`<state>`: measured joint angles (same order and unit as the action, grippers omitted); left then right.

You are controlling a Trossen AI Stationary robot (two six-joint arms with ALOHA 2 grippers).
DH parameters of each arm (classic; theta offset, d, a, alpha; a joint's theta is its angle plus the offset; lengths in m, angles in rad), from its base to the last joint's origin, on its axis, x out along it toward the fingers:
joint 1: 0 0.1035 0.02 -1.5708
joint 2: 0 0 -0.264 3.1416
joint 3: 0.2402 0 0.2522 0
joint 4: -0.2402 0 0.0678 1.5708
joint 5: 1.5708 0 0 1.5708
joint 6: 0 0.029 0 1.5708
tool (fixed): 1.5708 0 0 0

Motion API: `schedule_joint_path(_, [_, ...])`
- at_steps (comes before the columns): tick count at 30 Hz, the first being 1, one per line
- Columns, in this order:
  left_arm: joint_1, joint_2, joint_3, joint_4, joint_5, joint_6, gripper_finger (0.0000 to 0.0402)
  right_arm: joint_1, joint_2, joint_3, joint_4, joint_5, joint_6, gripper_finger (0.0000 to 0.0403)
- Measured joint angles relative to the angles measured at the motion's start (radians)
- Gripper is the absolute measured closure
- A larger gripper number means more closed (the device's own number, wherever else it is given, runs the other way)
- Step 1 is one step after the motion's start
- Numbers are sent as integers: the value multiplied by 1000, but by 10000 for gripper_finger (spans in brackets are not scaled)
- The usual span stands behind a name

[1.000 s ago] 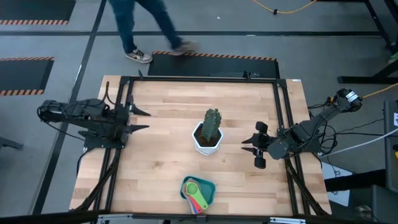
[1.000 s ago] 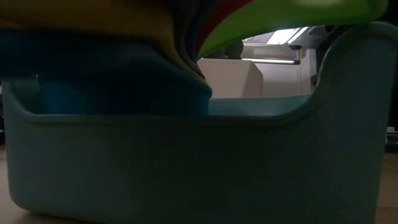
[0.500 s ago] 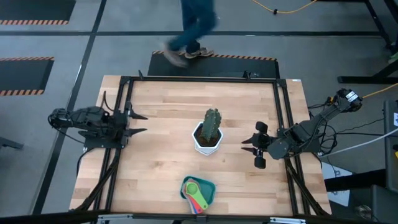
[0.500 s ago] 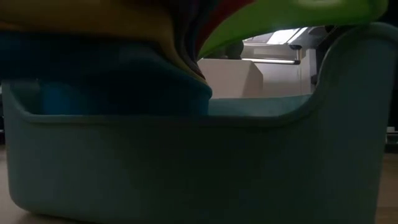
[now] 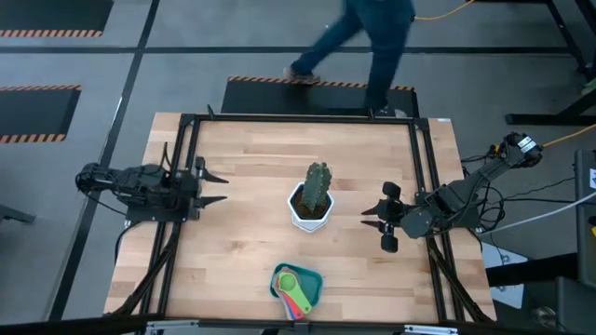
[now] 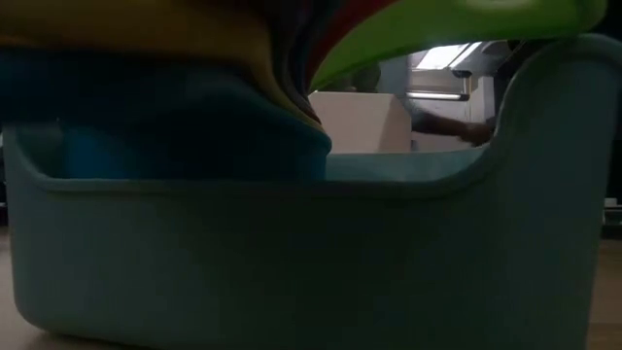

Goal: Nest measuring cups in basket
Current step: Return to Home Position

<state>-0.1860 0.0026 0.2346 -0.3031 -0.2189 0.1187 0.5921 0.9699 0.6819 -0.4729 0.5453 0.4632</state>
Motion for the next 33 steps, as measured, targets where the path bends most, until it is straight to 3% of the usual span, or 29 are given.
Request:
schedule_joint_path(7, [0,0,-168,193,-22,0,195,0,0,0,0,0,0,290])
schedule_joint_path(12, [6,16,-224,349,-59,20,195,0,0,0,-1,1,0,290])
schedule_joint_path(33, [31,24,-226,359,-75,-57,195,0,0,0,6,1,0,290])
